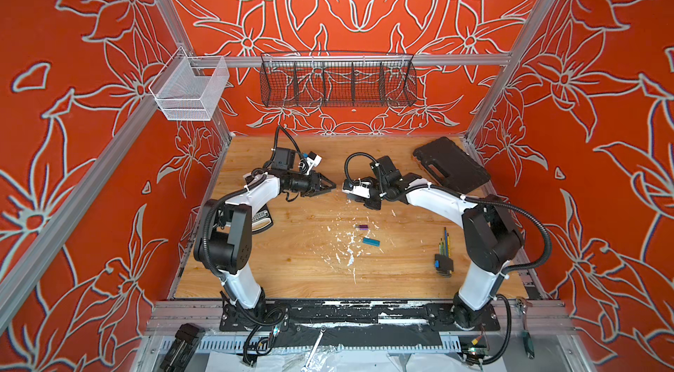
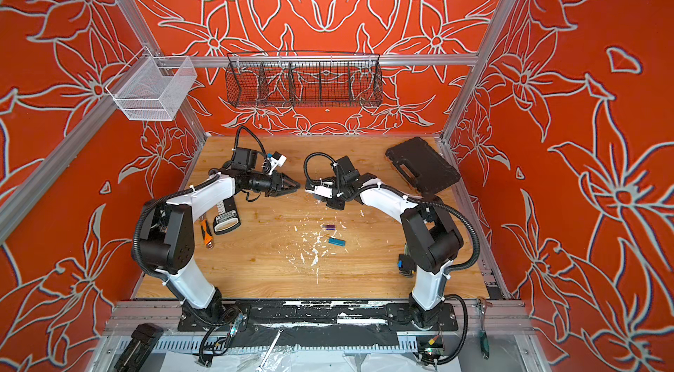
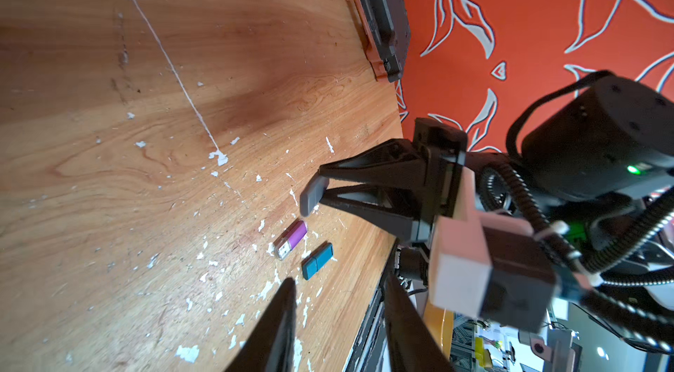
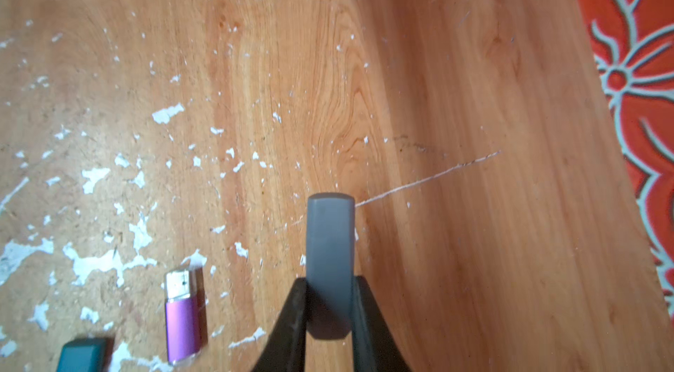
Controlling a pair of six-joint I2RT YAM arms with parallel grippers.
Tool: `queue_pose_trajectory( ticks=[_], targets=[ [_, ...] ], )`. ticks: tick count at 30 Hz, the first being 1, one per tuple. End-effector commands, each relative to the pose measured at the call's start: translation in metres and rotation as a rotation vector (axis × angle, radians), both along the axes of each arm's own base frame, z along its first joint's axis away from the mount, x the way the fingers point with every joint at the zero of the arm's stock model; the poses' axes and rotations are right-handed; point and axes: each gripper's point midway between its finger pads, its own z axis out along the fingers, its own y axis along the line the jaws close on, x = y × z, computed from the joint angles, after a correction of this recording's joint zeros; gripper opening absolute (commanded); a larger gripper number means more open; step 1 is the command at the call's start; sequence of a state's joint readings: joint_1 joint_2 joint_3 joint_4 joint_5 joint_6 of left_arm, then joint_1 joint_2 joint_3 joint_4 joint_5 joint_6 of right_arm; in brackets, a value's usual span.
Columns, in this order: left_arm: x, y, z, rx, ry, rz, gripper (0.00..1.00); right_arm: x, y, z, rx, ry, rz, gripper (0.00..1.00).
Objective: Close the usb drive cover
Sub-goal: Close the cover of the USB drive, then place the USB drive at the center of the board.
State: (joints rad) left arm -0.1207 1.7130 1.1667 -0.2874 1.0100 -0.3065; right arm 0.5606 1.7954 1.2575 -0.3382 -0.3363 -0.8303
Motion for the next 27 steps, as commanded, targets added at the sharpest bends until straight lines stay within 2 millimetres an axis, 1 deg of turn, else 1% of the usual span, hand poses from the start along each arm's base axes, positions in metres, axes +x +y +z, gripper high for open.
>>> queue_pose_trajectory(
  ticks=[1, 4, 8, 11, 14, 16, 18, 22, 24, 27],
  targets=[
    [-0.002, 0.022, 0.000, 0.076, -0.040, 0.072, 0.40, -0.012, -0.021, -0.014, -0.134, 0.067, 0.031, 0.11],
    [0.000, 0.040, 0.002, 0.145, -0.083, 0.139, 0.40, -0.013, -0.031, -0.025, -0.203, 0.090, 0.022, 0.11],
    [-0.001, 0.054, 0.008, 0.190, -0.124, 0.200, 0.40, -0.015, -0.031, -0.029, -0.214, 0.091, 0.020, 0.13],
    [-0.003, 0.063, 0.006, 0.229, -0.138, 0.242, 0.40, -0.020, -0.030, -0.037, -0.244, 0.133, 0.030, 0.15],
    [-0.003, 0.071, 0.003, 0.267, -0.136, 0.280, 0.39, -0.022, -0.031, -0.046, -0.297, 0.158, 0.025, 0.15],
    [-0.004, 0.075, 0.001, 0.287, -0.133, 0.293, 0.39, -0.025, -0.029, -0.049, -0.296, 0.170, 0.026, 0.16],
    [-0.005, 0.075, 0.003, 0.288, -0.145, 0.300, 0.39, -0.027, -0.026, -0.052, -0.284, 0.184, 0.025, 0.18],
    [-0.006, 0.081, 0.006, 0.310, -0.168, 0.327, 0.39, -0.029, -0.026, -0.064, -0.307, 0.210, 0.014, 0.20],
    [-0.007, 0.084, 0.006, 0.328, -0.175, 0.342, 0.39, -0.029, -0.025, -0.065, -0.318, 0.209, 0.010, 0.23],
    [-0.009, 0.088, 0.005, 0.355, -0.172, 0.345, 0.39, -0.026, -0.021, -0.056, -0.305, 0.198, -0.010, 0.32]
  ],
)
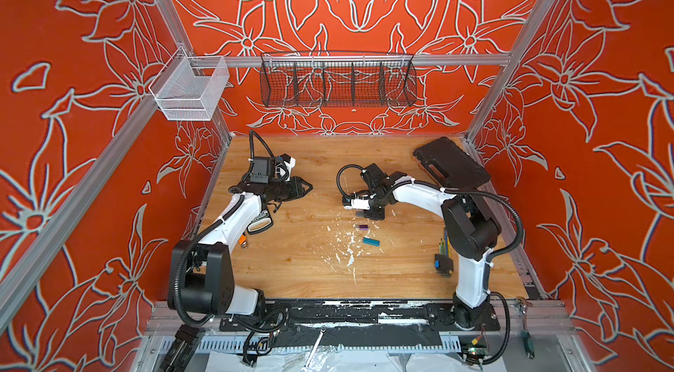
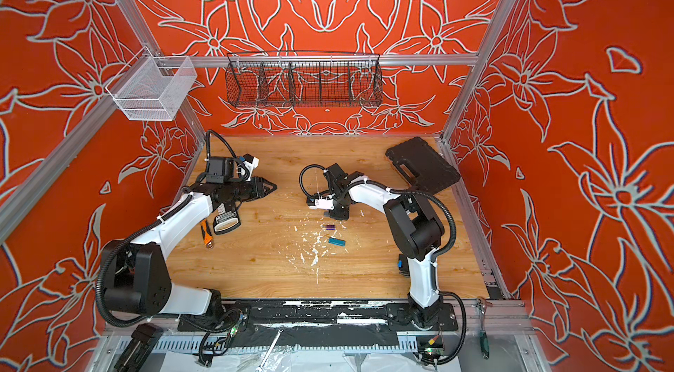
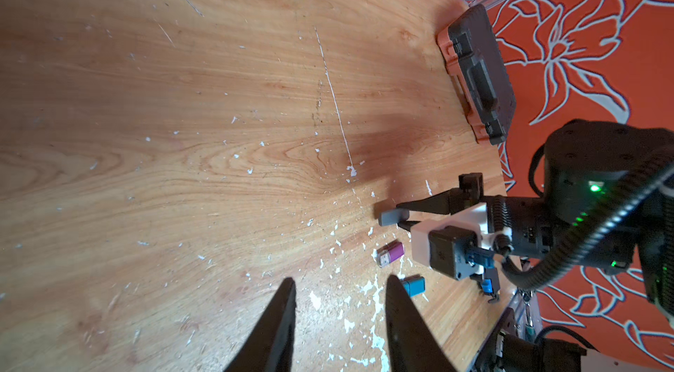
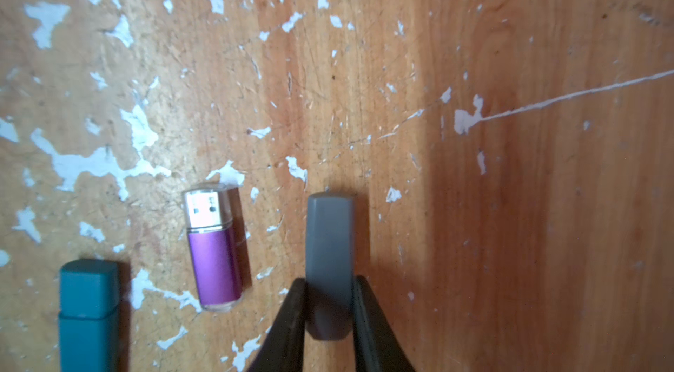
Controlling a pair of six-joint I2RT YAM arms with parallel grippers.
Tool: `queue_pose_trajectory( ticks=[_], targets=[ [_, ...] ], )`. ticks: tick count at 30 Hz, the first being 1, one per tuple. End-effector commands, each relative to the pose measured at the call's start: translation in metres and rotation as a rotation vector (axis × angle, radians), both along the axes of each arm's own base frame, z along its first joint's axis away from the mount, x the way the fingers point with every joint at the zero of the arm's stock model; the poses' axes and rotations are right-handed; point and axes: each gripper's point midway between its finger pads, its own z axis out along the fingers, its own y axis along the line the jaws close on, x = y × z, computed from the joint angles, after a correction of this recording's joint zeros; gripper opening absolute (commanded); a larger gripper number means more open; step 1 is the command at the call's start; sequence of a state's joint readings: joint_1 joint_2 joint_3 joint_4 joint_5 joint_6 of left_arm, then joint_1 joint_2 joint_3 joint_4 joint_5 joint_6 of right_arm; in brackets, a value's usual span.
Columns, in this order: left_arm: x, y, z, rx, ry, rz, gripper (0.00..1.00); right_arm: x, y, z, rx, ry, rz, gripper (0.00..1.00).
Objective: Close the usb drive cover
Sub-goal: Place the USB drive at the center of the board, then reset both arms
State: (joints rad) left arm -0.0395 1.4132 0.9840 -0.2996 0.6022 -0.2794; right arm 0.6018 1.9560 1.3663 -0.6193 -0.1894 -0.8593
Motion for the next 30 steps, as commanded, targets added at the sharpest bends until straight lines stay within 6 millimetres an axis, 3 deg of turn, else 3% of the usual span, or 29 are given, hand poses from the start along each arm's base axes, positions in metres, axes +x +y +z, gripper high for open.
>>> queue_pose_trajectory(
  ticks=[1, 8, 13, 17, 20, 22, 24, 27, 30],
  targets=[
    [-0.002, 0.009, 0.003, 0.052, -0.021, 0.020, 0.39, -0.001, 0.005, 0.011, 0.003, 0.004, -0.013, 0.35],
    [-0.005, 0.036, 0.009, 0.189, -0.073, 0.131, 0.40, 0.007, 0.001, 0.025, -0.002, -0.040, -0.063, 0.40],
    [-0.010, 0.061, 0.017, 0.300, -0.175, 0.230, 0.42, 0.027, 0.010, 0.076, 0.120, -0.201, -0.115, 0.43],
    [-0.014, 0.096, 0.009, 0.451, -0.206, 0.373, 0.44, 0.057, -0.003, 0.130, 0.264, -0.365, -0.342, 0.55],
    [-0.018, 0.130, 0.000, 0.573, -0.233, 0.526, 0.50, 0.075, -0.042, 0.160, 0.415, -0.507, -0.614, 0.70],
    [-0.020, 0.143, -0.009, 0.619, -0.261, 0.593, 0.58, 0.078, -0.074, 0.168, 0.475, -0.609, -0.757, 0.77],
    [-0.019, 0.151, -0.019, 0.656, -0.291, 0.621, 0.64, 0.079, -0.113, 0.169, 0.496, -0.731, -0.923, 0.97],
    [-0.018, 0.166, -0.034, 0.728, -0.286, 0.679, 0.68, 0.072, -0.165, 0.160, 0.453, -0.870, -1.127, 0.97],
    [-0.013, 0.170, -0.050, 0.730, -0.256, 0.695, 0.68, 0.065, -0.199, 0.142, 0.490, -0.931, -1.236, 0.97]
  ],
)
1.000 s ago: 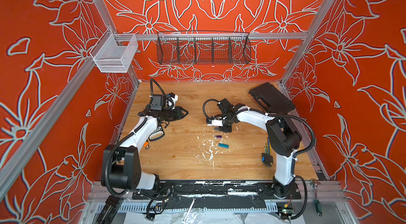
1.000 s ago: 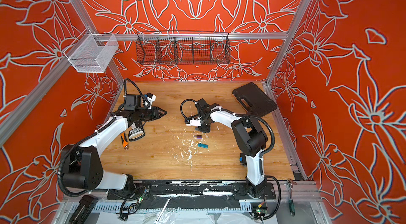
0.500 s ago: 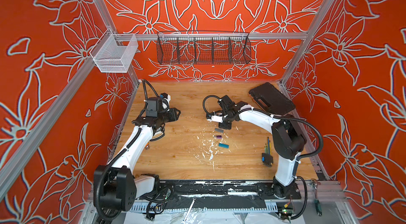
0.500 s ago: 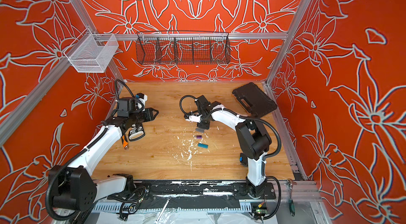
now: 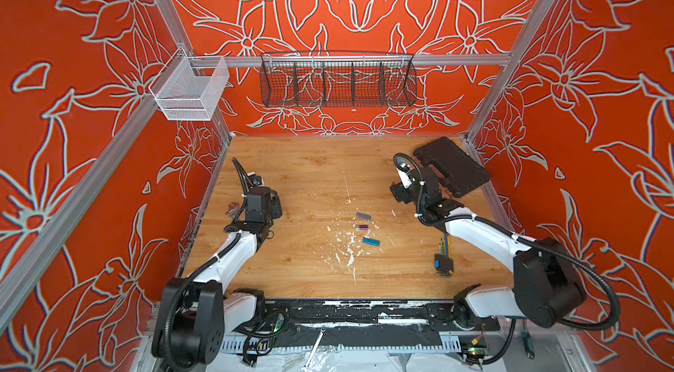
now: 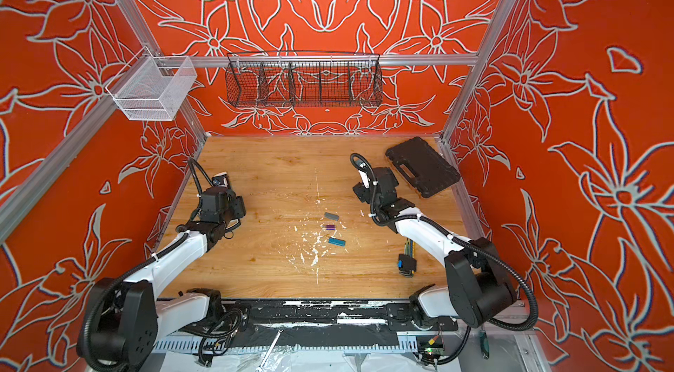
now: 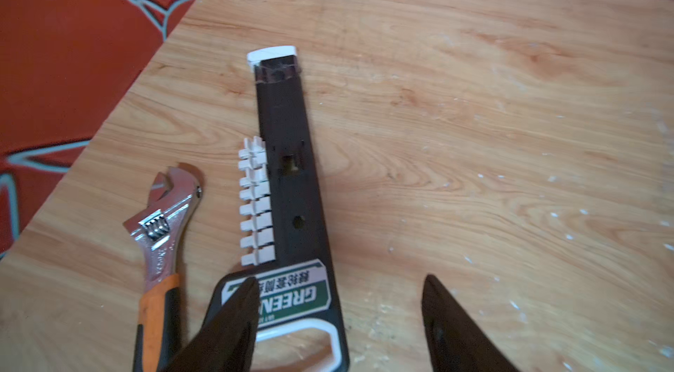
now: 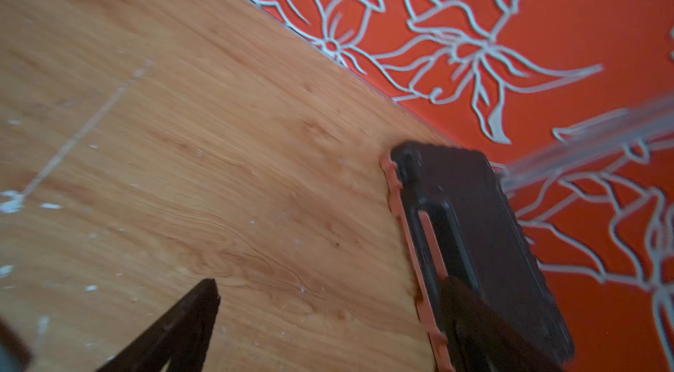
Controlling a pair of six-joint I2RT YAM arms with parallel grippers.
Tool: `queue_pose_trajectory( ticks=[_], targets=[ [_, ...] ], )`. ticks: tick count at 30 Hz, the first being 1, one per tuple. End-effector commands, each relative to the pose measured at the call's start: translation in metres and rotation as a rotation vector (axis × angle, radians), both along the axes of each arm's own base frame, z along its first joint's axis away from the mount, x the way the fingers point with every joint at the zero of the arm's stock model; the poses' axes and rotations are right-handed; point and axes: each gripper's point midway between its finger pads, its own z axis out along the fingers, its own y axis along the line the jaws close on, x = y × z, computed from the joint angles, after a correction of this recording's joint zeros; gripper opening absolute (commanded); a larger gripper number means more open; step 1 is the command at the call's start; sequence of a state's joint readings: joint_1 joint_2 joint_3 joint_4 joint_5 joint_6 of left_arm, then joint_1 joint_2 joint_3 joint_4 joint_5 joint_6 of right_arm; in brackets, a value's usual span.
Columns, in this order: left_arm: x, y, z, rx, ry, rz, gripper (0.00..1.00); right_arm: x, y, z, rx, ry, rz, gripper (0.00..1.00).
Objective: Close the usb drive cover
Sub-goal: Reset both arms
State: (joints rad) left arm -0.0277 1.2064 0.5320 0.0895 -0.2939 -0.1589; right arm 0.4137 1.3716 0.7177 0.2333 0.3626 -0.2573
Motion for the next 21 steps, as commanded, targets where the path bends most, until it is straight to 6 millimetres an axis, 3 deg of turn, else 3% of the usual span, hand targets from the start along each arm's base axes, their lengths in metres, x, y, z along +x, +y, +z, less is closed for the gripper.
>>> queue_pose_trajectory(
  ticks=[1, 2, 7, 9, 12, 14, 15, 16, 21],
  targets=[
    [0.016, 0.016, 0.010, 0.053, -0.095, 0.067, 0.68, 0.003, -0.046, 0.014, 0.119, -0.201, -0.249, 0.97],
    [0.016, 0.013, 0.005, 0.052, -0.103, 0.047, 0.68, 0.000, -0.052, 0.006, 0.109, -0.194, -0.266, 0.97],
    [0.007, -0.002, -0.002, 0.064, -0.184, -0.032, 0.68, 0.001, -0.061, 0.008, 0.081, -0.261, -0.247, 0.97],
    [0.003, -0.009, 0.003, 0.077, -0.207, -0.069, 0.68, -0.005, -0.071, -0.006, 0.018, -0.137, -0.287, 0.97],
    [0.001, -0.006, 0.002, 0.066, -0.216, -0.058, 0.70, -0.022, -0.083, -0.024, 0.105, -0.144, -0.286, 0.97],
    [0.008, -0.016, -0.009, 0.058, -0.191, -0.122, 0.71, -0.026, -0.082, -0.032, 0.144, -0.154, -0.249, 0.97],
    [0.011, -0.019, -0.014, 0.060, -0.179, -0.145, 0.74, -0.028, -0.081, -0.036, 0.150, -0.164, -0.234, 0.97],
    [0.015, -0.022, -0.016, 0.072, -0.169, -0.163, 0.97, -0.031, -0.079, -0.040, 0.160, -0.183, -0.213, 0.97],
    [0.018, -0.019, -0.018, 0.054, -0.142, -0.152, 0.97, -0.045, -0.086, -0.049, 0.266, -0.247, -0.171, 0.97]
  ],
)
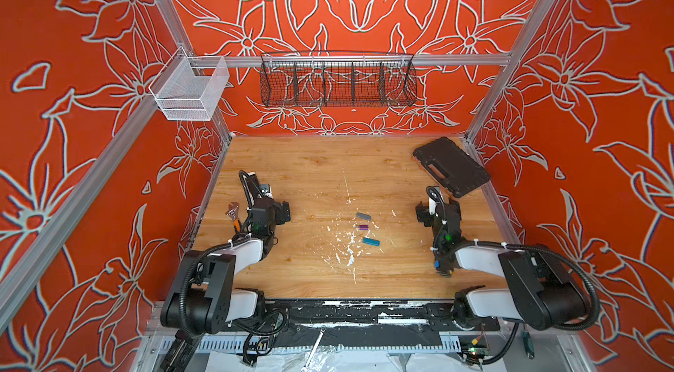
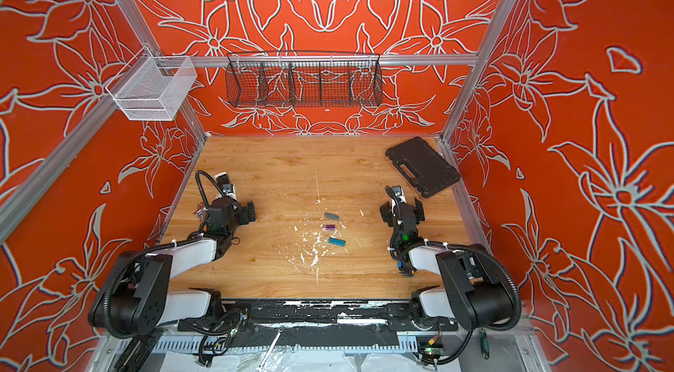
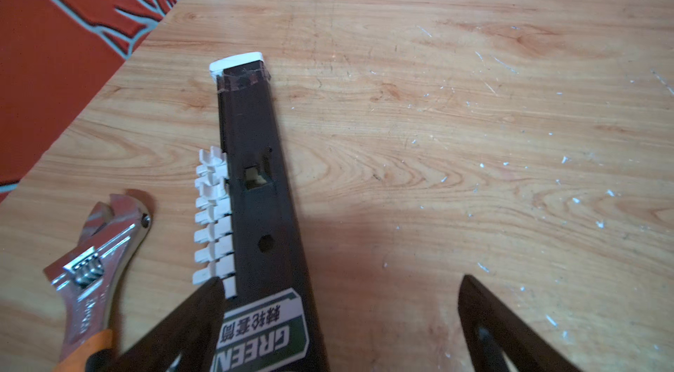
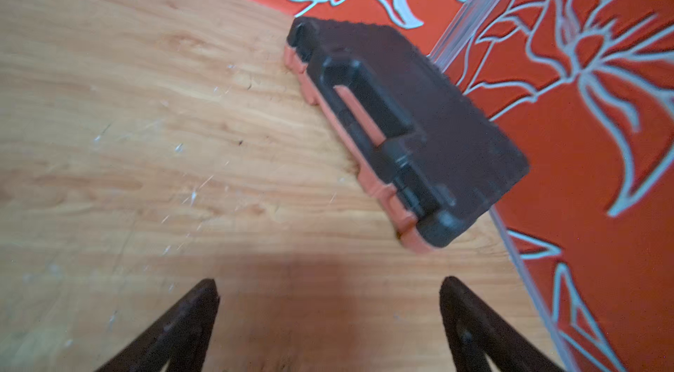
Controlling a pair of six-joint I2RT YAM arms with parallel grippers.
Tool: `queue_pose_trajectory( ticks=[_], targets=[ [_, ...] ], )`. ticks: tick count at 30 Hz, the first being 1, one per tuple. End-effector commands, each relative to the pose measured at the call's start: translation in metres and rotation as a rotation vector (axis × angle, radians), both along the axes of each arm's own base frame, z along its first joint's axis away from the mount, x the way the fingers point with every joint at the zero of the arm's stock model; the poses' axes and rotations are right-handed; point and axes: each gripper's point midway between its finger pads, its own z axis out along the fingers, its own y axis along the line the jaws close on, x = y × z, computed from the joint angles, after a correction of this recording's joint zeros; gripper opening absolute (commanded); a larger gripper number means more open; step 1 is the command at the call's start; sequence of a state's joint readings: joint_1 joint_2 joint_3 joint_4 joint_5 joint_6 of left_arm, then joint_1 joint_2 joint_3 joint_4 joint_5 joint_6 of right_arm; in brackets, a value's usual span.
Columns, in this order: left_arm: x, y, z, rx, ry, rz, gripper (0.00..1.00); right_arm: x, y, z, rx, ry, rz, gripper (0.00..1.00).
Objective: Close the usb drive cover
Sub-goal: Reset both arms
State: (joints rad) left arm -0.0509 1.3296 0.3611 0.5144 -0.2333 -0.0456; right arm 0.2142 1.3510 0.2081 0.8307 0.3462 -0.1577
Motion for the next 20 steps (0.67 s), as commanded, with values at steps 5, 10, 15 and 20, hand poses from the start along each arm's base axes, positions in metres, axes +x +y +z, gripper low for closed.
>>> queue_pose_trajectory(
  ticks=[5, 10, 15, 20],
  targets=[
    [0.009, 0.000, 0.009, -0.013, -0.024, -0.022, 0.97, 0.016, 0.007, 0.019, 0.137, -0.107, 0.073, 0.97],
    [0.010, -0.001, 0.009, -0.018, -0.019, -0.027, 0.97, 0.021, 0.005, 0.016, 0.146, -0.082, 0.065, 0.97],
    [0.012, -0.006, 0.006, -0.030, -0.002, -0.071, 0.97, 0.025, 0.004, 0.015, 0.152, -0.072, 0.063, 0.97],
    [0.012, -0.006, 0.008, -0.039, -0.008, -0.076, 0.97, 0.026, 0.003, 0.015, 0.159, -0.068, 0.063, 0.97]
  ],
)
